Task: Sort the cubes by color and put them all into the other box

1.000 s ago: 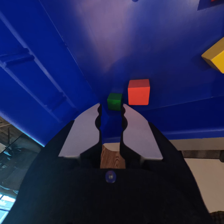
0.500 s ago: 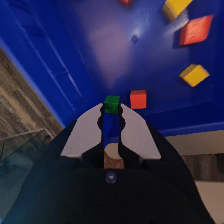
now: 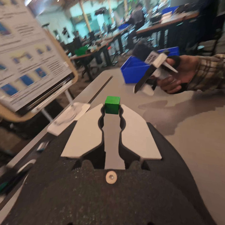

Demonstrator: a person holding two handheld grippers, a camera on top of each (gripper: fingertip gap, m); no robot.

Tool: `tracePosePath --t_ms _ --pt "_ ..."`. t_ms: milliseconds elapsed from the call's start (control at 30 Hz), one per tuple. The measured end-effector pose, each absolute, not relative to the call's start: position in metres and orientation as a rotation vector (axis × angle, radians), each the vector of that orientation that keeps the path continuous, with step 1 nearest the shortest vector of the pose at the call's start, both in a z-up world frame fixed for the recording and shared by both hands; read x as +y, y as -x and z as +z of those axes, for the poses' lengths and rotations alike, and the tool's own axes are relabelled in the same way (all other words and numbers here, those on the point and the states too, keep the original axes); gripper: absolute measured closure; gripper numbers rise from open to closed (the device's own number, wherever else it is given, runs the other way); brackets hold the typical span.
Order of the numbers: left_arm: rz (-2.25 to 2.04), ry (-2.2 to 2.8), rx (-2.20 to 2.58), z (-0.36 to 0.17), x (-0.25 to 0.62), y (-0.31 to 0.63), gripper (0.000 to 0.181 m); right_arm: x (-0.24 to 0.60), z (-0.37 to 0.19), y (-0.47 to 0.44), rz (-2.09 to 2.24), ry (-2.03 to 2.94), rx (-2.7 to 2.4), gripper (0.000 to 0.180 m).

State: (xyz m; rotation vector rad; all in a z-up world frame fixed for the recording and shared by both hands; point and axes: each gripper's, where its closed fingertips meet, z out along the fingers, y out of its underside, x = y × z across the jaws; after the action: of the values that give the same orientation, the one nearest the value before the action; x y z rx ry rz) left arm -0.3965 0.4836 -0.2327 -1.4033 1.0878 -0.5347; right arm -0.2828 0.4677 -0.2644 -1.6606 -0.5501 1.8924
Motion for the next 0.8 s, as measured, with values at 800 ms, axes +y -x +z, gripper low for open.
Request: tracePosePath --t_ms 800 --pt "-0.741 1.276 1.169 -0.286 0.457 0.305 0.157 0.456 -0.274 0.298 2.064 2.009 -0.543 0.157"
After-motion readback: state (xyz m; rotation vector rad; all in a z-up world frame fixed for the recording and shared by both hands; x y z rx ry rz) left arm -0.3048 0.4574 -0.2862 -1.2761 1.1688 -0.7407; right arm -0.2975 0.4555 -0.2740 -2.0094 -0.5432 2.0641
